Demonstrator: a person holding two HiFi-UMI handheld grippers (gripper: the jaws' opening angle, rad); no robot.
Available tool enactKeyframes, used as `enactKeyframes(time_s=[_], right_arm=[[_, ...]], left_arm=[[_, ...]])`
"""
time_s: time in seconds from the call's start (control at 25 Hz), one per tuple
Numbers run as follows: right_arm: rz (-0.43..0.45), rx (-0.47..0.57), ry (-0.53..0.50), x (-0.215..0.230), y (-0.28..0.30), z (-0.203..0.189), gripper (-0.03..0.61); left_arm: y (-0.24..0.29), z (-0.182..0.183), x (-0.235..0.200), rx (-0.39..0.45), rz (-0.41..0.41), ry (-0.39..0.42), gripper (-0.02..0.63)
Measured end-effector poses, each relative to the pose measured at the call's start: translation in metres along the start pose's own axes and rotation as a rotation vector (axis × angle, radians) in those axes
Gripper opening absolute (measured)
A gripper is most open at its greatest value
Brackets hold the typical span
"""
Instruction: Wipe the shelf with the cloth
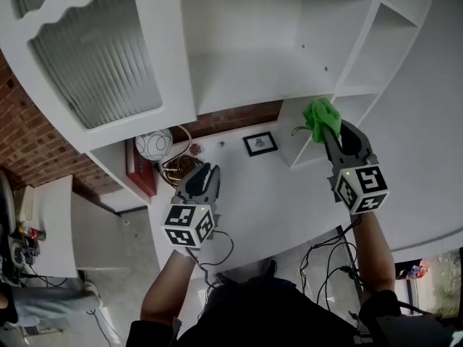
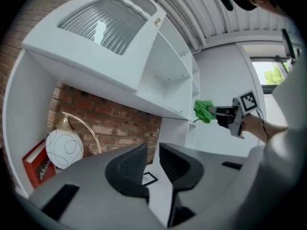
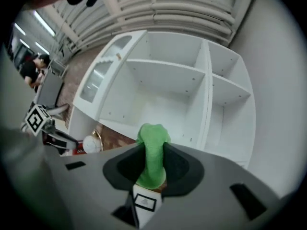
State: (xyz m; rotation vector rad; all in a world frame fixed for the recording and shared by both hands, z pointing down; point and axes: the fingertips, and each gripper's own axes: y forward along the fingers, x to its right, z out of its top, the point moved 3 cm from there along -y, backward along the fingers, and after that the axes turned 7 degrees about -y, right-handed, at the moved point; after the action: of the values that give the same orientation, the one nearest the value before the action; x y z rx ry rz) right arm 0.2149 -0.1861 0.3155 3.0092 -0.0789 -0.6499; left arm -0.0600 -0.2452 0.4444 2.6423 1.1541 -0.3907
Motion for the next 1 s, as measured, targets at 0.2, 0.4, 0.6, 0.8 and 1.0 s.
enactKeyframes(time_s=[0.2,0.4,0.6,0.8,1.0], right_arm=[[0.113,0.142,0.087,-0.022,-0.033,-0.017,0.095],[0.150,0.232,0.084,-0.031,-0.047,-0.048,0.095],[0.168,0.209,0.127,-0.041,-0.051,-0.075,0.095],[0.179,0.238,0.150,-0.042,-0.049,-0.076,0.095],[0.205,0.271,0.159,-0.042,-0.050,-0.070,0.095]], left_arm=[[-0.026,0.021,-0.011,0.076,0.117,0.010,0.077],[-0.043,0.018,-0.004,0.125,0.172,0.052,0.077],[-0.051,0.009,0.011,0.117,0.240,0.099,0.077],[-0.046,0.015,0.035,0.129,0.267,0.162,0.077],[-0.041,0.021,0.050,0.147,0.286,0.171,0.077]])
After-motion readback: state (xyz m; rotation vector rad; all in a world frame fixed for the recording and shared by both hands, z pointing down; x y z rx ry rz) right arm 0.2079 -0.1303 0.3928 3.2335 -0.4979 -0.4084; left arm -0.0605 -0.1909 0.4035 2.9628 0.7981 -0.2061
